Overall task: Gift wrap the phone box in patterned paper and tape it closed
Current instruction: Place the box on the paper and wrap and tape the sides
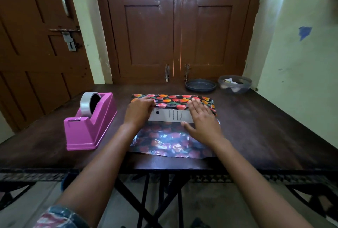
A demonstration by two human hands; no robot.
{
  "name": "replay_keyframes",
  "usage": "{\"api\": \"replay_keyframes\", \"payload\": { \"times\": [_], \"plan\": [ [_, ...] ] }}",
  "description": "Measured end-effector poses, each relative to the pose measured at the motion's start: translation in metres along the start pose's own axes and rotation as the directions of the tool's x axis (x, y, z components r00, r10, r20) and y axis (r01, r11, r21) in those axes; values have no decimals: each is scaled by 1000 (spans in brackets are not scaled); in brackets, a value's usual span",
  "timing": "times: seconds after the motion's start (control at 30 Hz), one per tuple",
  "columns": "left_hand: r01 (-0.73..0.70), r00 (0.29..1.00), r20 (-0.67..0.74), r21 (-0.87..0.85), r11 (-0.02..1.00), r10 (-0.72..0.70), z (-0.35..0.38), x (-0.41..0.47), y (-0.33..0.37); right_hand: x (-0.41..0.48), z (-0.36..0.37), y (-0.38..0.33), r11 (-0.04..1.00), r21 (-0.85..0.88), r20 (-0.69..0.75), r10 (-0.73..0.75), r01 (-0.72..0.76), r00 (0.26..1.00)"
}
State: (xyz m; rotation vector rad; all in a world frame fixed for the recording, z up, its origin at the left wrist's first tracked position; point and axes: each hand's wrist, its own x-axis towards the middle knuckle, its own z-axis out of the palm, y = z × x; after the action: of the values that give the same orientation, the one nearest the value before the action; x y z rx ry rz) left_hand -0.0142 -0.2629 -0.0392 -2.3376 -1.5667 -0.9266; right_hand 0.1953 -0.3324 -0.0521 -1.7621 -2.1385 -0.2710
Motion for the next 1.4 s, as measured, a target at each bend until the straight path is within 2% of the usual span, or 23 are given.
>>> {"api": "replay_keyframes", "payload": {
  "times": [0.1,0.47,0.6,0.67,0.77,0.87,0.93,1.03,1.13,1.23,1.33,1.4],
  "plan": [
    [7,1000,9,6,1000,-7,-1,1,0,-3,8,8,998,-63,87,-5,11,996],
    [63,998,31,2,998,-63,-4,-5,6,-5,17,14,998,-56,85,-29,34,996],
    [76,995,53,50,996,-79,-6,-5,12,-3,18,16,997,-64,93,-31,37,995],
    [142,990,21,1,990,-142,-8,-7,16,-2,18,17,997,-64,95,-34,41,995],
    [238,964,-79,-160,958,-253,-18,-15,14,-3,18,18,997,-56,90,-39,45,995],
    [280,936,-147,-236,930,-319,-40,-24,5,-2,18,18,997,-56,83,-43,48,996],
    [324,910,-190,-222,919,-367,-61,-31,-6,-1,19,16,997,-54,84,-44,49,995],
    [457,854,-224,-106,883,-469,-87,-37,-23,-1,20,17,997,-63,95,-36,42,995],
    [625,768,-192,15,781,-611,-110,-45,-41,-1,19,17,996,-77,97,-32,40,995],
    [734,675,-160,50,677,-720,-128,-56,-59,-2,17,14,994,-102,106,-24,35,994],
    [815,579,-6,31,578,-815,-140,-63,-64,-2,17,13,993,-113,111,-13,26,994],
    [856,515,141,-136,498,-846,-143,-65,-64,-2,17,14,993,-117,106,-14,27,994]
  ]
}}
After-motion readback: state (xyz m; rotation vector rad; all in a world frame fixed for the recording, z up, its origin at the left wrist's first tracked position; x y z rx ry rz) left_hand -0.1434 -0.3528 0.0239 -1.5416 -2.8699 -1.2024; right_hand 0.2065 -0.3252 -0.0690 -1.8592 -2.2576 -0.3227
